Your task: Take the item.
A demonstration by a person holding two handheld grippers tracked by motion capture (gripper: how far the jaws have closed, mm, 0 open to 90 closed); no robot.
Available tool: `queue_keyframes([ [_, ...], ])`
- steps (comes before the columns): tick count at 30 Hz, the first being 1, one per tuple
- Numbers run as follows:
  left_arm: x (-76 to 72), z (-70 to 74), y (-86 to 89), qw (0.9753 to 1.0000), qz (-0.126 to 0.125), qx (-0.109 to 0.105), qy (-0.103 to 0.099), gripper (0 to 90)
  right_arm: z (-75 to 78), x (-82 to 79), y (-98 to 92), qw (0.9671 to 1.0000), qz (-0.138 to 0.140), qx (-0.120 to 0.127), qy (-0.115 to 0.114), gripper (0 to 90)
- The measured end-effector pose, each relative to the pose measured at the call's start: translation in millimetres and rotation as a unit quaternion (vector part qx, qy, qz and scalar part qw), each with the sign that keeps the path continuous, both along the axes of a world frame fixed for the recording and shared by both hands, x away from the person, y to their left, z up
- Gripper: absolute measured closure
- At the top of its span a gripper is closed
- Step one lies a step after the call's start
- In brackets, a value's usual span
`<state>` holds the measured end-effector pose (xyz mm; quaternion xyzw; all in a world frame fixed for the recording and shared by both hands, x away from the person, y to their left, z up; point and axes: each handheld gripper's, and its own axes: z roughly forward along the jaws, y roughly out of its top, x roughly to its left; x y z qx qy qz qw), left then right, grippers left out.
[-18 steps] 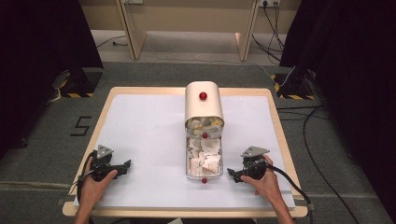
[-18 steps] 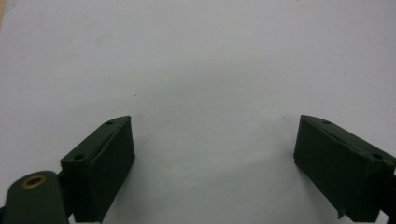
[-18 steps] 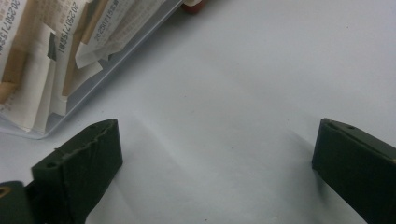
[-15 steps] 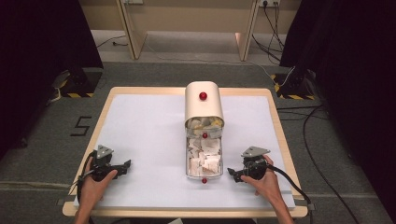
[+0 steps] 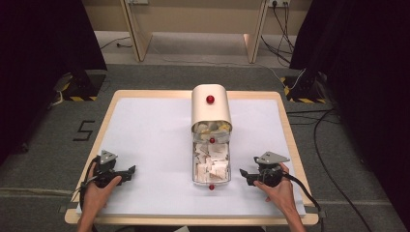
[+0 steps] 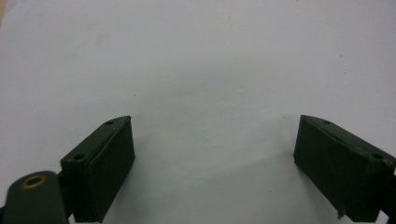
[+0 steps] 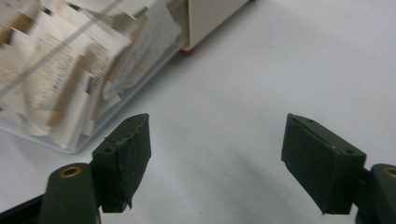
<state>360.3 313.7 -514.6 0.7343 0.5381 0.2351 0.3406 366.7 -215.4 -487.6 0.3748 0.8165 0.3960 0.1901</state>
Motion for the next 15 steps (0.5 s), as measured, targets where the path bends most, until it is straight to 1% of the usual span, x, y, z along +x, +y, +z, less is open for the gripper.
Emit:
queue_keyframes([
  [1,0.0,0.0,0.0,1.0,0.0,0.0,0.0,11.6,0.0,0.0,0.0,1.0,0.0,0.0,0.0,24.9],
  [2,0.0,0.0,0.0,1.0,0.0,0.0,0.0,11.6,5.8,-6.2,-1.9,1.0,-0.003,0.006,-0.006,25.4],
  [3,0.0,0.0,0.0,1.0,0.0,0.0,0.0,11.6,5.8,-6.2,-1.9,1.0,-0.003,0.006,-0.006,25.4],
  [4,0.0,0.0,0.0,1.0,0.0,0.0,0.0,11.6,11.5,-12.0,-2.6,0.9998,-0.003,0.018,-0.012,26.9],
  [6,0.0,0.0,0.0,1.0,0.0,0.0,0.0,11.6,16.6,-17.2,-2.0,0.9996,0.0,0.025,-0.015,28.4],
  [7,0.0,0.0,0.0,1.0,0.0,0.0,0.0,11.6,16.6,-17.2,-2.0,0.9996,0.0,0.025,-0.015,28.4],
  [8,0.0,0.0,0.0,1.0,0.0,0.0,0.0,11.5,21.1,-21.1,-1.4,0.9992,0.003,0.035,-0.019,30.6],
  [9,0.0,0.0,0.0,1.0,0.0,0.0,0.0,11.6,21.1,-21.1,-1.4,0.9992,0.003,0.035,-0.019,30.6],
  [10,0.0,0.0,0.0,1.0,0.0,0.0,0.0,11.6,25.1,-23.8,-1.0,0.9987,0.004,0.048,-0.017,31.4],
  [13,0.1,0.0,0.1,1.0,0.0,0.0,0.0,11.6,29.4,-26.6,0.1,0.9986,0.005,0.049,-0.022,32.9],
  [15,0.0,0.0,0.0,1.0,0.0,0.0,0.0,11.6,36.0,-30.7,2.1,0.9978,0.01,0.059,-0.026,35.7],
])
